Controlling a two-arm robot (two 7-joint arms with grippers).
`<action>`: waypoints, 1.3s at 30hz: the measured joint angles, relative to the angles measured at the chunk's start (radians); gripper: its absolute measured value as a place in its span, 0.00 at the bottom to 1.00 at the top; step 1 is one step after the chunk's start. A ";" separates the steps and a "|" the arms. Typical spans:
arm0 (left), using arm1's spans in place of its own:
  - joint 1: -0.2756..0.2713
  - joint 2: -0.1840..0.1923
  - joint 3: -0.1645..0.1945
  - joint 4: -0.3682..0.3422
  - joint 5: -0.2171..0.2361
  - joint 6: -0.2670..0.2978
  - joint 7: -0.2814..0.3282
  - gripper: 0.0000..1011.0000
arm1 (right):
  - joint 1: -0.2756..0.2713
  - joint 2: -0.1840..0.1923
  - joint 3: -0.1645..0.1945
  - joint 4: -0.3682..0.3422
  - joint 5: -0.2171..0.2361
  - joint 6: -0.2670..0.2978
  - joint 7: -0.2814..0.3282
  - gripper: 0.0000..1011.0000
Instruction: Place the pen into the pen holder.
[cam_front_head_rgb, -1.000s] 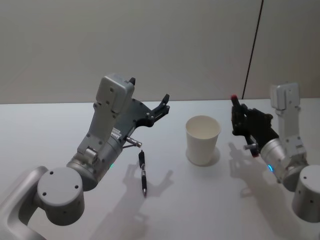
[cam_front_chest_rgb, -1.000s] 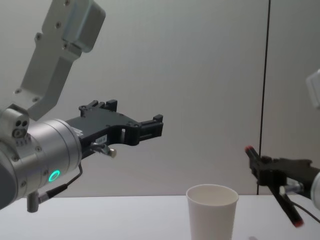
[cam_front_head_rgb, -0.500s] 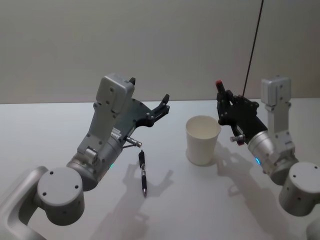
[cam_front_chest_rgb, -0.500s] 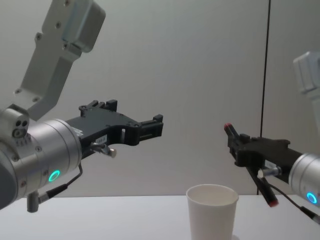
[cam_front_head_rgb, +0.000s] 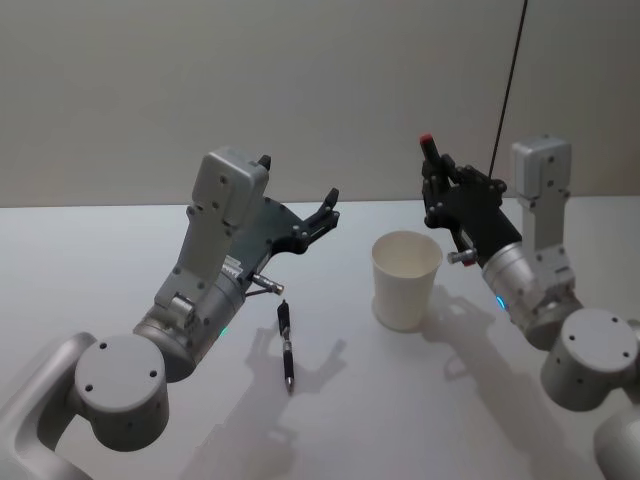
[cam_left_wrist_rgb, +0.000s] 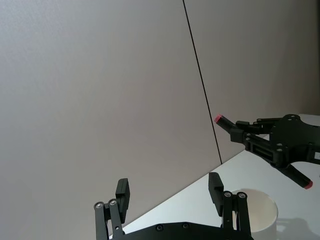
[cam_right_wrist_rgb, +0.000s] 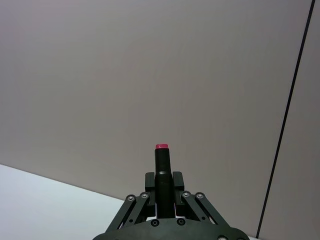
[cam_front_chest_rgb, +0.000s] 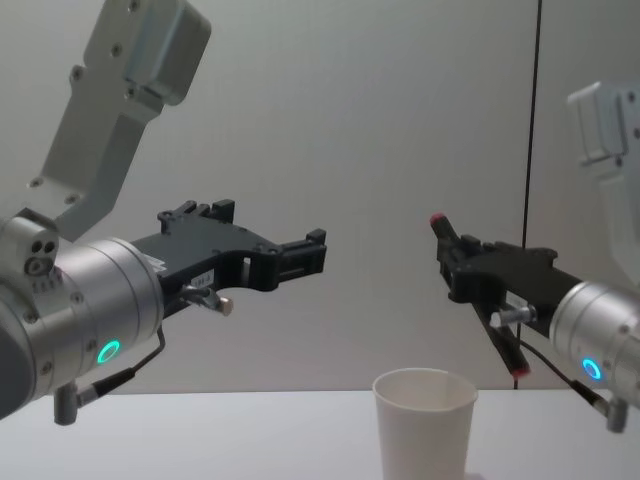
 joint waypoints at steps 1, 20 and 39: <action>0.000 0.000 0.000 0.000 0.000 0.000 0.000 0.99 | 0.009 -0.004 -0.001 0.012 -0.003 -0.010 0.000 0.19; 0.000 0.000 0.000 0.000 0.000 0.000 0.000 0.99 | 0.109 -0.053 -0.014 0.181 -0.032 -0.130 0.003 0.19; 0.000 0.000 0.000 0.000 0.000 0.000 0.000 0.99 | 0.211 -0.102 -0.028 0.396 -0.048 -0.197 -0.003 0.19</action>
